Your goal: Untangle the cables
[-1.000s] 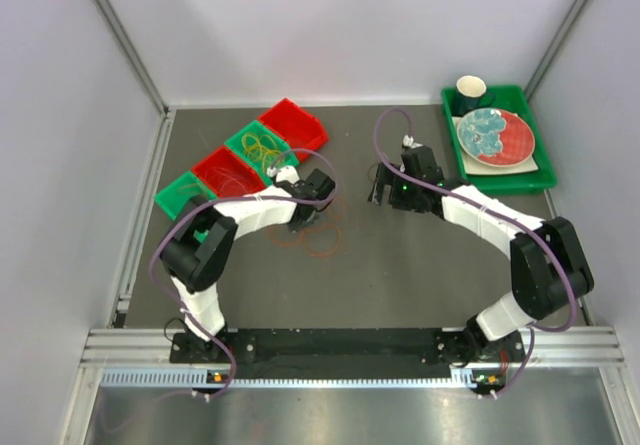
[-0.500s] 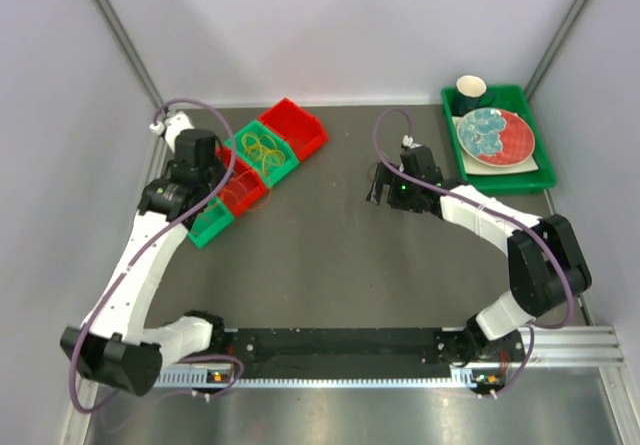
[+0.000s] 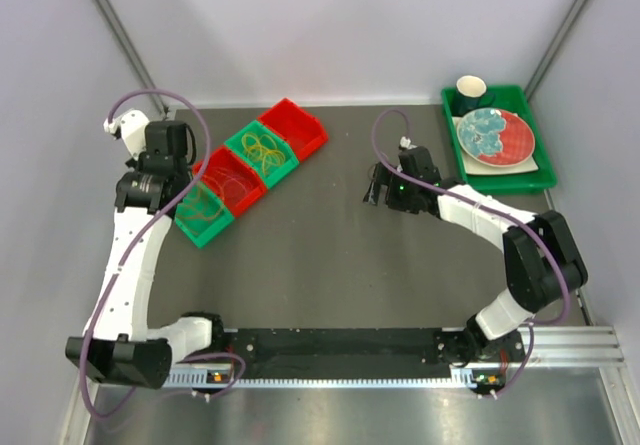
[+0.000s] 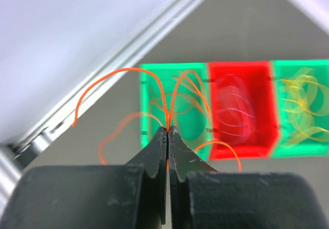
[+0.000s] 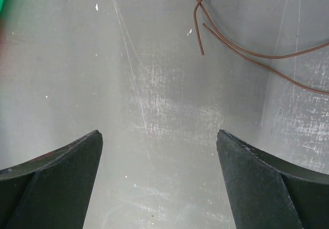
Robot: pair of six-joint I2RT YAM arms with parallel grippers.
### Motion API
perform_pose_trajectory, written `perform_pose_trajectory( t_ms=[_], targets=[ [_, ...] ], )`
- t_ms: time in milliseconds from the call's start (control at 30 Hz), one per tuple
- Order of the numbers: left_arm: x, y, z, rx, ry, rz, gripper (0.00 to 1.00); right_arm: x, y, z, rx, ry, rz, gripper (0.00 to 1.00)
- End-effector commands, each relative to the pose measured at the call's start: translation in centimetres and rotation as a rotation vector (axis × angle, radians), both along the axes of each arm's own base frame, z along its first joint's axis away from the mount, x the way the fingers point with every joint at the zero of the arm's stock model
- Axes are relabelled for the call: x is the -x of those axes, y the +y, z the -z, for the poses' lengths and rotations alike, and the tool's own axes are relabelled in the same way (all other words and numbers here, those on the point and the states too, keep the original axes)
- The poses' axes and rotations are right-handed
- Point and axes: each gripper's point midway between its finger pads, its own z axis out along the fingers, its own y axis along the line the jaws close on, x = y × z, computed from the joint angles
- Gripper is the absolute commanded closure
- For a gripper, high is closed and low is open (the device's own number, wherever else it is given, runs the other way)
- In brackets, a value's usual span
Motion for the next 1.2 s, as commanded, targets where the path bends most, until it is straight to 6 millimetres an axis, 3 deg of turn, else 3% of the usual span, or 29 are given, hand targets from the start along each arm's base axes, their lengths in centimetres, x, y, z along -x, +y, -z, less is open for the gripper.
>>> perform_pose_trajectory(
  t_ms=[0, 333, 467, 600, 800, 1000, 1167],
  targets=[
    [1.0, 2.5, 2.8, -0.061, 0.097, -0.124, 1.00, -1.3, 0.9, -1.5, -0.044, -0.051, 0.000, 0.09],
    [-3.9, 3.1, 7.5, -0.118, 0.235, -0.153, 1.00, -1.1, 0.8, -0.9, -0.039, -0.034, 0.000, 0.09],
    [-6.6, 2.7, 8.6, -0.105, 0.197, -0.132, 1.00, -1.0, 0.8, -0.6, -0.037, -0.030, 0.001, 0.09],
    [-8.1, 1.9, 13.2, -0.034, 0.232, -0.073, 1.00, -1.0, 0.8, -0.6, -0.035, -0.028, 0.002, 0.09],
    [-9.0, 3.3, 19.2, 0.102, 0.302, -0.090, 1.00, -1.0, 0.7, -0.6, -0.034, -0.030, 0.000, 0.09],
    [-9.6, 3.5, 22.7, 0.129, 0.374, -0.124, 1.00, -1.1, 0.9, -0.8, -0.046, -0.034, -0.004, 0.09],
    [-9.9, 3.5, 24.4, 0.131, 0.392, -0.137, 1.00, -1.0, 0.9, -0.7, -0.043, -0.034, -0.005, 0.10]
  ],
)
